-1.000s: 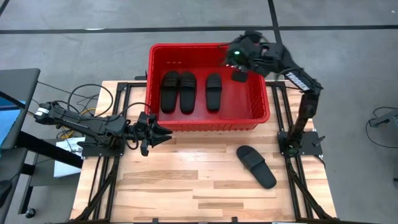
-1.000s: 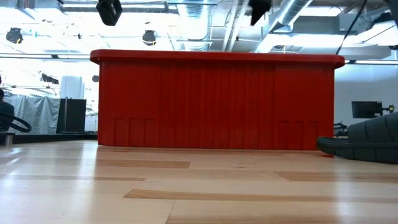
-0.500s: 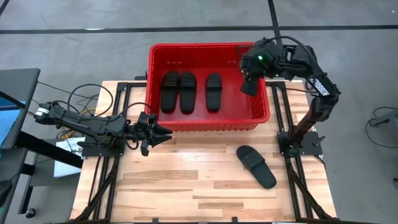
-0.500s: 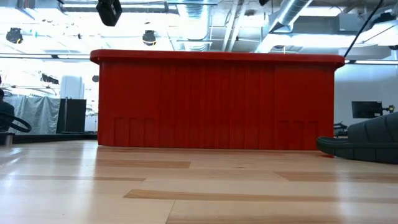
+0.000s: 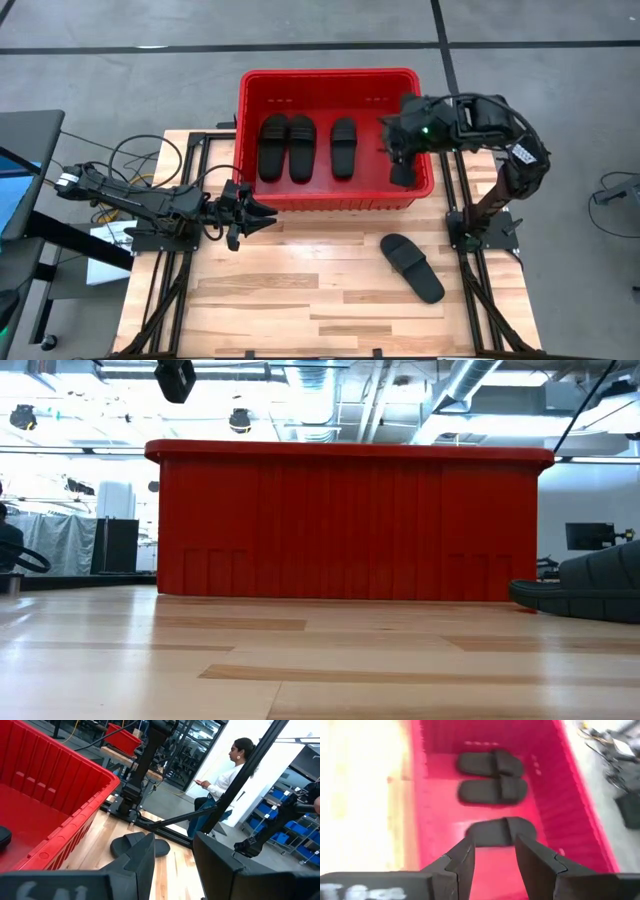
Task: Pick and place slides into bin
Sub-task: Put the black slide into the red container
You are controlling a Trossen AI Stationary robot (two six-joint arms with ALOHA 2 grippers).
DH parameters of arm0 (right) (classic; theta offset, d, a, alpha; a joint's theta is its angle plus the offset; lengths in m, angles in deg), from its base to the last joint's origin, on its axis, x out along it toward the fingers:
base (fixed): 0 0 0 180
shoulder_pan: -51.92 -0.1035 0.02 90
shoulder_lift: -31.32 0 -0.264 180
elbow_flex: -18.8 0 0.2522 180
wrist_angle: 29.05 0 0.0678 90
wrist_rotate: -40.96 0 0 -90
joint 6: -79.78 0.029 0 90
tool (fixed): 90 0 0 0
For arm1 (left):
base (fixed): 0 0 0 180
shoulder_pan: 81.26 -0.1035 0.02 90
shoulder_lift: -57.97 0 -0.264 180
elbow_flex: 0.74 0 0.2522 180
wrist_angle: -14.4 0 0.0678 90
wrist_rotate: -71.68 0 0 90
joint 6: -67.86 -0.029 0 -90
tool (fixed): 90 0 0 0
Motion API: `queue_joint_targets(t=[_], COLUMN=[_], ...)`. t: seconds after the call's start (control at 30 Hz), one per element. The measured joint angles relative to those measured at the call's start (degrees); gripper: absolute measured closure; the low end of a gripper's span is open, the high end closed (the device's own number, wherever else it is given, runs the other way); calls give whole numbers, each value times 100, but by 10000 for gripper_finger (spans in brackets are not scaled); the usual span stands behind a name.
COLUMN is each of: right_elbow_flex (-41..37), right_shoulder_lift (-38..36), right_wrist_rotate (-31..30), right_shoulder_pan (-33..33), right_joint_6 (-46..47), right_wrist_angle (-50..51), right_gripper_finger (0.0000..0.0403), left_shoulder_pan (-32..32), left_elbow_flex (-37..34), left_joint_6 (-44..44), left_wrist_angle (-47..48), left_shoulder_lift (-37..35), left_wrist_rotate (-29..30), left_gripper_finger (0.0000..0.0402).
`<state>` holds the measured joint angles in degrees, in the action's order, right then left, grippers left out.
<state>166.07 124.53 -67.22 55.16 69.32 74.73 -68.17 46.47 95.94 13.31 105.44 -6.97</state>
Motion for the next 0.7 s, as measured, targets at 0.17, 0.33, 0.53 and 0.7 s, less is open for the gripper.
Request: queue_joint_targets(t=[0.17, 0.33, 0.53, 0.7], right_elbow_flex=[0, 0, -120, -942], right_shoulder_lift=[0, 0, -2, -574], right_wrist_rotate=[189, 518, 957, 1190], right_shoulder_pan=[-420, -796, -1316, -1683], right_joint_6=[46, 395, 1161, 1613], right_wrist_angle=[0, 0, -1, -13], right_gripper_finger=[273, 278, 280, 280], left_shoulder_pan=[-1, -1, -1, 0], left_elbow_flex=[0, 0, 0, 0], left_joint_6=[-12, -80, -157, -157], left_wrist_angle=[2, 6, 6, 46], left_shoulder_lift=[1, 1, -1, 0], left_wrist_rotate=[2, 2, 2, 2], left_gripper_finger=[276, 276, 276, 276])
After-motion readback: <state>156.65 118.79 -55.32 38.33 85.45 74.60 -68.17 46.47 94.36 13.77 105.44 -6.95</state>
